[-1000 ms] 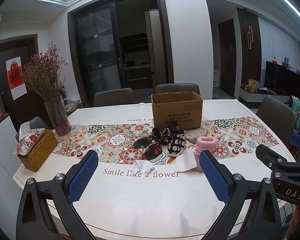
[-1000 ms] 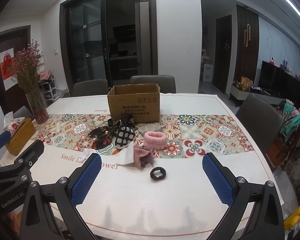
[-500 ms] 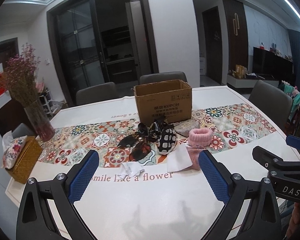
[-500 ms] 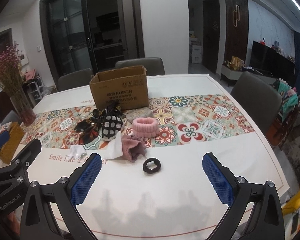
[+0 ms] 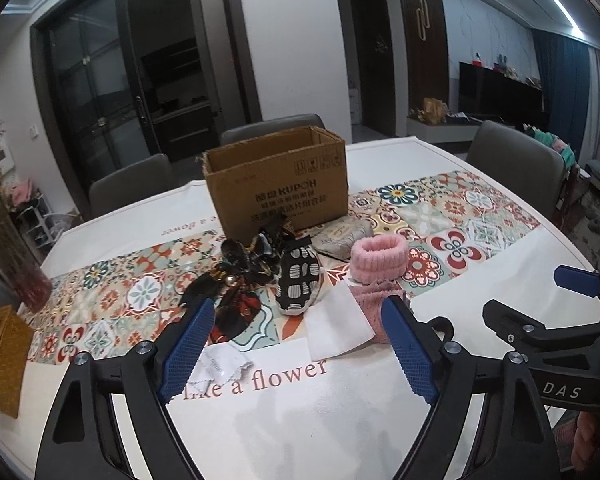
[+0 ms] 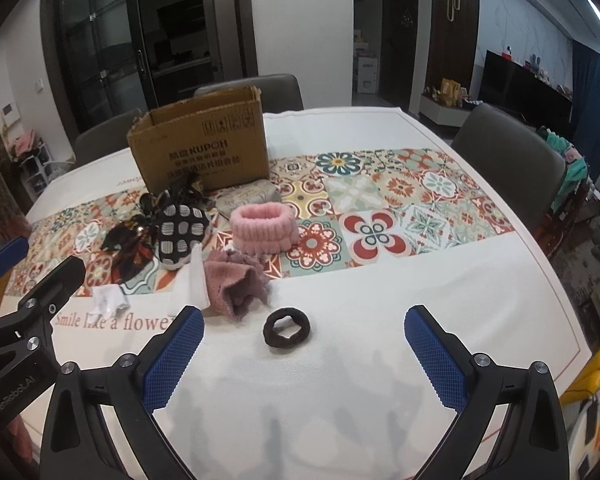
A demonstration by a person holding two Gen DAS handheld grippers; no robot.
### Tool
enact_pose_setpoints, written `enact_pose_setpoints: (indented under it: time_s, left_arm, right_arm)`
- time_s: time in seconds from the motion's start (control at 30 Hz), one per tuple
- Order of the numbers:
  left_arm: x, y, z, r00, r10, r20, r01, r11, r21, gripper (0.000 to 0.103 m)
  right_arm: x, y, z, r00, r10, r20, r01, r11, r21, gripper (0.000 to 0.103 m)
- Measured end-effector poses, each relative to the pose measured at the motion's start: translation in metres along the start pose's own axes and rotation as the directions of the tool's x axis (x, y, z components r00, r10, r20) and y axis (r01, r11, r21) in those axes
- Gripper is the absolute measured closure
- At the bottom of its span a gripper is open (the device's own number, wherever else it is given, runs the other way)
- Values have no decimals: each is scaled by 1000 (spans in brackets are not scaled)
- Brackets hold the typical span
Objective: Organize soft objects
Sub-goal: 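Grasp the dark brown hair tie with the right gripper while the left grasps the white towel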
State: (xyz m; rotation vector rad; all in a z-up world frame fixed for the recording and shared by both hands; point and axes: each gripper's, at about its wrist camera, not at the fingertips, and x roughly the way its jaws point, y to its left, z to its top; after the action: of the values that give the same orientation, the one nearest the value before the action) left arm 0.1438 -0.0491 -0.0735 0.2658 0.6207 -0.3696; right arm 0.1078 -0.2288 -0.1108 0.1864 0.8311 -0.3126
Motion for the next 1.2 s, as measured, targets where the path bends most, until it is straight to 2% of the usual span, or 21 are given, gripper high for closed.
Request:
enact_pose_setpoints:
  time_s: [0.2,0.57,0.9,1.03,1.2]
  left_arm:
    - [38,1,-8,996,-72,-48,73,997,36,24]
    - [112,-6,-32,967,-189,-172,205,975,86,34]
    - [155,-12,-52,937,-253,-239,289,949,127,41]
    - [169,-12,-59,924,-273,-267,313,942,119,48]
    - [180,-13,-66,911,-296,-286,336,937,99,50]
  right_arm:
    - [36,9,-7,999,-19,-45,19,1000,-6,2]
    - [93,19,-25,991,-42,-124,41,999,-6,11]
    - [121,24,-33,985,-69,-159,64,997,-32,18]
    - [127,27,-34,983,-81,-167,74,996,-48,26]
    - [129,29,-35,982,-82,-168,75,996,-46,33]
